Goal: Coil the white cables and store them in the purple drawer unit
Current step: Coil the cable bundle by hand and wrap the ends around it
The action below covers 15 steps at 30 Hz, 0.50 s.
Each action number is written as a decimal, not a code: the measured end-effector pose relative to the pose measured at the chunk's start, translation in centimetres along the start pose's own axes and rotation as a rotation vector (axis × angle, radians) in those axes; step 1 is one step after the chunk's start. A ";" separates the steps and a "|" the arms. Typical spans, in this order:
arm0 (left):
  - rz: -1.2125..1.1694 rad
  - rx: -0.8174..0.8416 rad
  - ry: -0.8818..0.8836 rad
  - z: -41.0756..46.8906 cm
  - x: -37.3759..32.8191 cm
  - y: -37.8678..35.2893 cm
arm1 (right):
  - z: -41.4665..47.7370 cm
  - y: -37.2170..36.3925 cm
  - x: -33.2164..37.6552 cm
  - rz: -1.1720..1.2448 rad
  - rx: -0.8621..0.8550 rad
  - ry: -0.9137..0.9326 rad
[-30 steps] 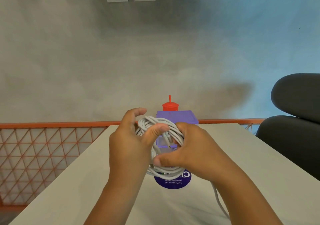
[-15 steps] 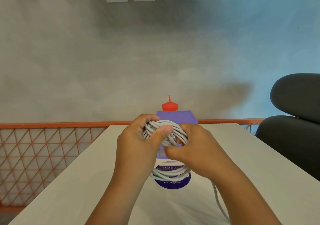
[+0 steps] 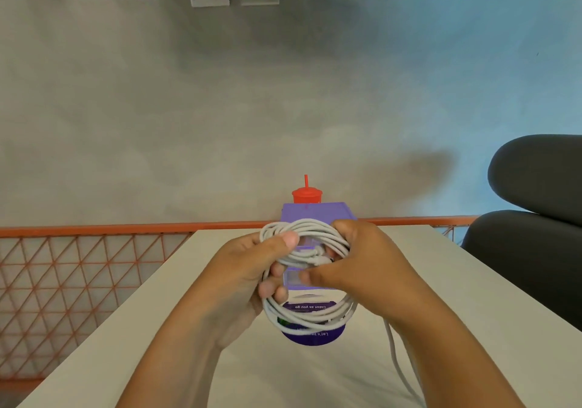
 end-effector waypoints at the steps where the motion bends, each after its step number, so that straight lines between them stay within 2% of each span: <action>1: 0.059 0.010 -0.011 0.1 0.1 0.0 | -0.1 -0.1 -0.1 0.066 0.056 -0.013; 3: 0.205 -0.033 -0.080 0.1 -0.2 0.1 | -0.5 -0.2 0.0 0.158 0.179 -0.013; 5: 0.347 -0.046 -0.205 0.0 -0.6 -0.3 | -0.6 0.3 0.4 0.197 0.201 0.033; 7: 0.524 -0.082 -0.331 -0.1 -1.0 -0.6 | -0.5 1.2 0.2 0.180 0.121 0.037; 10: 0.784 -0.225 -0.435 -0.4 -1.6 -0.6 | -0.1 2.1 -0.7 0.117 -0.022 0.003; 12: 0.897 -0.247 -0.450 -0.8 -1.7 -1.0 | 0.0 2.5 -0.8 0.125 -0.104 0.013; 15: 0.947 -0.230 -0.319 -0.7 -1.2 -0.8 | 0.0 2.9 -0.4 0.117 -0.188 0.049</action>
Point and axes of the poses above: each hand's wrist, its own z-axis towards the middle knuckle, its own y-axis out of the back of the hand, x = y × z, the point moved 6 cm from there along z, towards the middle knuckle, and after that the axes turned 7 degrees about y, right-handed, at the moved point
